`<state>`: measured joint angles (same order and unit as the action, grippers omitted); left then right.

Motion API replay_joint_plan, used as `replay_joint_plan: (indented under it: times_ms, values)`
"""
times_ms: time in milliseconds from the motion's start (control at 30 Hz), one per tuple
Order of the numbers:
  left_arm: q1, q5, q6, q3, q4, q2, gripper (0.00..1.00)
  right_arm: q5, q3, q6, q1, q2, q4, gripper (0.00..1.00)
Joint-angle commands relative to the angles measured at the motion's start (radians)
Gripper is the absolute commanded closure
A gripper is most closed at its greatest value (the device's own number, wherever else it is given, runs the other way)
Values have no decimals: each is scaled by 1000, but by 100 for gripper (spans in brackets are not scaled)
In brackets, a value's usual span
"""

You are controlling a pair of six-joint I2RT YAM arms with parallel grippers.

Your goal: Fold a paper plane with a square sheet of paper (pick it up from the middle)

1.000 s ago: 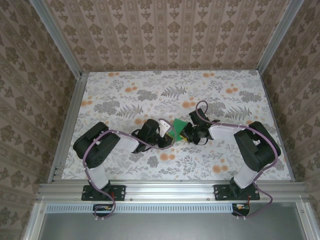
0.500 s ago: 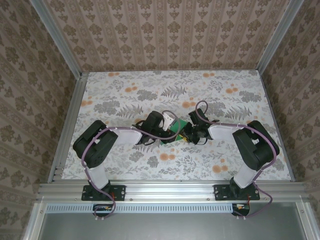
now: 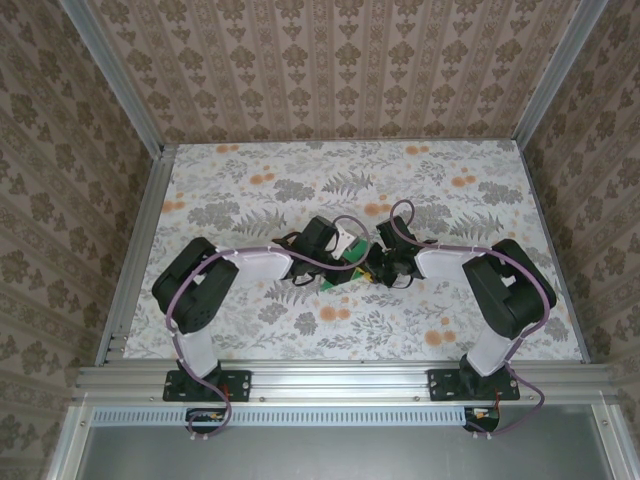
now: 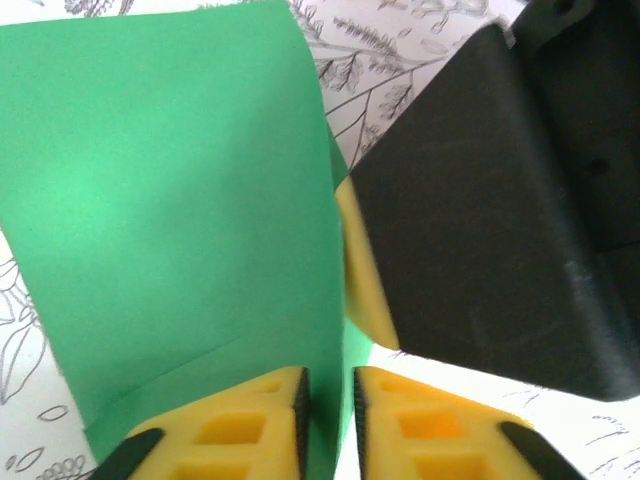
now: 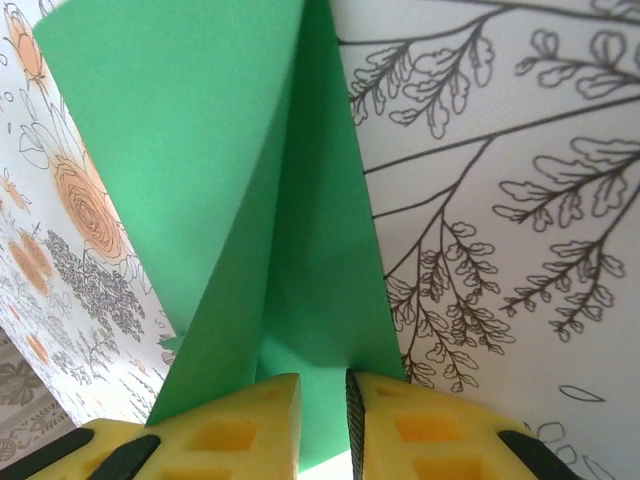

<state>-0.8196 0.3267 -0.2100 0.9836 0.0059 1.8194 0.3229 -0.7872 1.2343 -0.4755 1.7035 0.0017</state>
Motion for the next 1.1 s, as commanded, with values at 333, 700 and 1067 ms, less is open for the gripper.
replay_joint_plan:
  times_ms: [333,700,1067]
  values:
    - [43,93,-99,-69,163,-56,93,54,120,-109,53,-158,169,76]
    - [61,164,-259,-162,386,-79,94,106,106,-208,69,-141,180,65]
    - [77,182,-385,-216,501,-47,96,143,92,-281,82,-49,266,55]
